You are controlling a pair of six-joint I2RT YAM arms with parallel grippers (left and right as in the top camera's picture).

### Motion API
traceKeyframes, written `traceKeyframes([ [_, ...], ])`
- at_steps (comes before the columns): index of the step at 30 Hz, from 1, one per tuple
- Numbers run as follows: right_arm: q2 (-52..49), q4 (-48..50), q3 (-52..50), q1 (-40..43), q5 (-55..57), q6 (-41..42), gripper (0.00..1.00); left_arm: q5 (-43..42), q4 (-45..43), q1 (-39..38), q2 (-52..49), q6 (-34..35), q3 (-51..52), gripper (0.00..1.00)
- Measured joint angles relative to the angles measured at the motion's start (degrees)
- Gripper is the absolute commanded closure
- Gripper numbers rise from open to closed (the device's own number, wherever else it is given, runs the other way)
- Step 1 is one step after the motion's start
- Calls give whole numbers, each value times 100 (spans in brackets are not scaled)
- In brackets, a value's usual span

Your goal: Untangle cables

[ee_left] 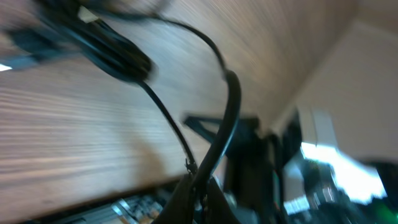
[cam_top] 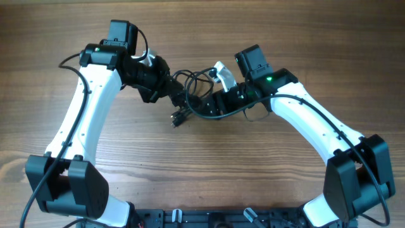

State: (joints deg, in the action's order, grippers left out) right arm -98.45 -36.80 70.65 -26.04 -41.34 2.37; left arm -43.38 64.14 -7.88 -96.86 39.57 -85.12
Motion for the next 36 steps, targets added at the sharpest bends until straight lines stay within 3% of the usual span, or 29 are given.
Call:
traceKeyframes([
  [3,2,208,0,0,31,588,0,-619,-7,17,0,-111,2,96],
  [8,11,612,0,0,-66,1676,4,-1419,-46,258,0,-179,0,96],
  [10,11,691,0,-4,31,1869,17,-1519,-179,306,0,-197,2,96],
  [13,13,708,0,-7,564,2096,51,-1484,-385,313,0,-203,2,96],
  [15,13,708,0,-4,975,2153,60,-1408,-518,310,0,-201,2,96],
  [21,13,713,0,0,1609,2249,57,-1056,-1014,160,0,-199,4,96],
  [25,13,540,7,0,1768,2271,40,-914,-1228,-17,0,-52,4,96],
  [36,13,-1307,26,269,3456,2192,25,-1141,-2568,-195,0,1388,28,96],
])
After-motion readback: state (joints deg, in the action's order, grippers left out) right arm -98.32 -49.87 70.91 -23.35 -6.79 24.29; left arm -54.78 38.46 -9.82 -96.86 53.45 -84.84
